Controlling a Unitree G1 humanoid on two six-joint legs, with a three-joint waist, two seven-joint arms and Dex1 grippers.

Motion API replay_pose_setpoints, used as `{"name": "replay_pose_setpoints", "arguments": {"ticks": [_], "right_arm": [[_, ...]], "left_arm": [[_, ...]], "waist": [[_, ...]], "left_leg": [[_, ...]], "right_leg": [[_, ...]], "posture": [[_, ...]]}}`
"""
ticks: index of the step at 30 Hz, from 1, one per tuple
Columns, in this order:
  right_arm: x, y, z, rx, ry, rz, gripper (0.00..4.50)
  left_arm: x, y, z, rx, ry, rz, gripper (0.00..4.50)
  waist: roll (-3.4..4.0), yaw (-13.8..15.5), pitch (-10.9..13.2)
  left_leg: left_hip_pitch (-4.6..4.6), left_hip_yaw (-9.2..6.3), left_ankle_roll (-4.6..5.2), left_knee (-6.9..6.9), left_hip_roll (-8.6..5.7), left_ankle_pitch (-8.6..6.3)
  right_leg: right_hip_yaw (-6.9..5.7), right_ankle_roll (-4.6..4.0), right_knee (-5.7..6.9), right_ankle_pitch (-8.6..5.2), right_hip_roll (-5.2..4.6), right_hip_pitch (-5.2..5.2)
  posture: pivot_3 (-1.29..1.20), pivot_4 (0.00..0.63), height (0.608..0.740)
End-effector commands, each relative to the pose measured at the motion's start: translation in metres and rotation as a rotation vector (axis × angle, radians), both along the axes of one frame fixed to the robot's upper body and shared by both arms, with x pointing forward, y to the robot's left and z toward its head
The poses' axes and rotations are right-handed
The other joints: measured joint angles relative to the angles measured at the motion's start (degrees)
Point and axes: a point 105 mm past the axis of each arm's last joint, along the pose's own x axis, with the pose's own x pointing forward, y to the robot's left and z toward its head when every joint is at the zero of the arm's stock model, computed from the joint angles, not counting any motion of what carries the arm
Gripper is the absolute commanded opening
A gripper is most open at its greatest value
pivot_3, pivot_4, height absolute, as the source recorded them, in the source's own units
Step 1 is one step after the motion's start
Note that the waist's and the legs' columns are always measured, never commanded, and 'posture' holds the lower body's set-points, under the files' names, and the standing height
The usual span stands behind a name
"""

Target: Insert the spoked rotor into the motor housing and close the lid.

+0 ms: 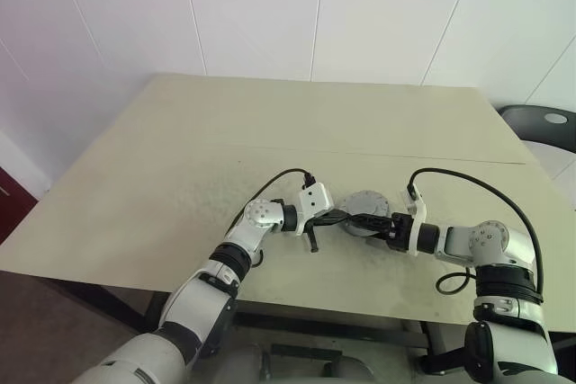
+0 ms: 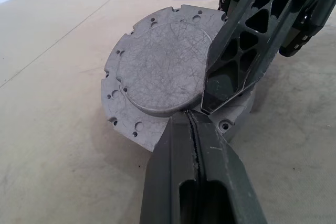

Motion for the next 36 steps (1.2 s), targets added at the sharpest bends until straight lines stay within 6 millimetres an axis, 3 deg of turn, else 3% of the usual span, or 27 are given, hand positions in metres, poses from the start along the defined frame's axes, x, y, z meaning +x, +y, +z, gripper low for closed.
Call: {"name": "replay_pose_setpoints", "arguments": {"ticks": [1, 7, 14, 21, 27, 30, 34, 36], "right_arm": [[0.015, 0.01, 0.029, 0.048, -0.136, 0.027, 2.17], [0.02, 0.01, 0.034, 0.108, -0.172, -0.001, 2.17], [0.027, 0.01, 0.042, 0.147, -0.227, -0.021, 2.17], [0.014, 0.022, 0.08, 0.291, -0.361, 0.086, 2.17], [0.013, 0.031, 0.087, 0.31, -0.406, 0.113, 2.17], [0.014, 0.035, 0.086, 0.312, -0.409, 0.112, 2.17], [0.016, 0.04, 0.085, 0.32, -0.413, 0.114, 2.17], [0.016, 0.042, 0.085, 0.325, -0.414, 0.118, 2.17]], "left_arm": [[-0.008, -0.011, -0.007, 0.042, 0.008, -0.047, 0.0], [0.0, -0.008, 0.003, -0.028, 0.018, 0.017, 0.0], [0.045, 0.008, 0.056, -0.363, 0.135, 0.305, 0.0], [0.049, 0.019, 0.052, -0.516, 0.386, 0.375, 0.0], [0.05, 0.046, 0.061, -0.784, 0.679, 0.419, 0.0], [0.047, 0.062, 0.066, -0.883, 0.772, 0.416, 0.62], [0.043, 0.082, 0.084, -1.081, 0.86, 0.366, 1.81], [0.037, 0.083, 0.085, -1.093, 0.886, 0.34, 2.42]], "waist": [[0.0, 0.0, 0.0], [0.01, -0.1, 0.0], [0.15, -0.1, 0.1], [0.14, -0.1, 0.1], [0.16, -0.5, 0.1], [0.16, -0.7, 0.1], [0.16, -1.4, 0.1], [0.16, -1.6, 0.1]], "left_leg": [[0.01, 0.0, 0.0, 0.0, 0.0, 0.0], [0.01, 0.0, 0.0, 0.26, 0.01, 0.0], [-0.43, -0.03, 0.13, 0.65, 0.03, 0.05], [-1.1, 0.02, 0.2, 0.68, 0.02, 0.1], [-1.02, 0.0, 0.18, 0.73, 0.04, 0.09], [-1.02, -0.01, 0.17, 0.78, 0.04, 0.09], [-1.03, -0.01, 0.18, 0.77, 0.03, 0.09], [-1.03, 0.0, 0.17, 0.76, 0.03, 0.1]], "right_leg": [[0.0, 0.0, 0.01, 0.0, 0.0, 0.0], [0.0, -0.01, 0.25, -0.01, 0.0, 0.01], [0.0, 0.04, 0.75, 0.01, -0.01, -0.28], [0.01, 0.23, 0.8, 0.11, 0.03, -0.95], [0.01, 0.21, 0.86, 0.11, 0.03, -0.9], [0.02, 0.21, 0.88, 0.11, 0.02, -0.88], [0.02, 0.21, 0.87, 0.11, 0.02, -0.88], [0.02, 0.21, 0.88, 0.11, 0.02, -0.88]], "posture": [[0.0, 0.0, 0.74], [0.0, 0.0, 0.74], [0.0, 0.0, 0.74], [0.0, 0.0, 0.74], [0.0, 0.0, 0.74], [0.0, 0.0, 0.74], [0.0, 0.0, 0.74], [0.0, 0.0, 0.74]]}}
